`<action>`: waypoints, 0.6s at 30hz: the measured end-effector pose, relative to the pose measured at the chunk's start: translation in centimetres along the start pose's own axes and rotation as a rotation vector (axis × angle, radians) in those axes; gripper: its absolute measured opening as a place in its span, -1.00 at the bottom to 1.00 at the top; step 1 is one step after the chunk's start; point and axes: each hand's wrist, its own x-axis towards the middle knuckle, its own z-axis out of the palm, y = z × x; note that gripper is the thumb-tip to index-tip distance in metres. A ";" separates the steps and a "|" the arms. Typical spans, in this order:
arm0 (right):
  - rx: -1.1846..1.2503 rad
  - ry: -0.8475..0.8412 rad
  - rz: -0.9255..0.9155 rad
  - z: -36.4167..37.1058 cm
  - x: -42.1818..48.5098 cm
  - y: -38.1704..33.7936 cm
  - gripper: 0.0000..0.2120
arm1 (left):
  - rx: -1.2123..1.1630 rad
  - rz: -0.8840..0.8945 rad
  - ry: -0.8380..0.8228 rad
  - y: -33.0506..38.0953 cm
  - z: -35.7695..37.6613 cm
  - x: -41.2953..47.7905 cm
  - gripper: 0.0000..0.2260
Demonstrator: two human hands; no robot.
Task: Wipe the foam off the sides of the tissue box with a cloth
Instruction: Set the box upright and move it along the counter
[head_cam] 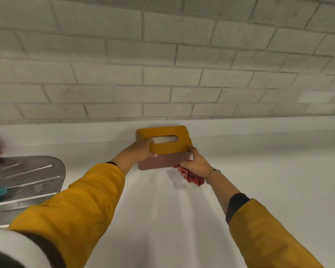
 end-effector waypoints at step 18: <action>0.032 0.096 -0.134 4.6 -3.0 -3.9 -0.67 | -0.419 0.020 0.303 -2.2 -0.6 -5.9 -0.70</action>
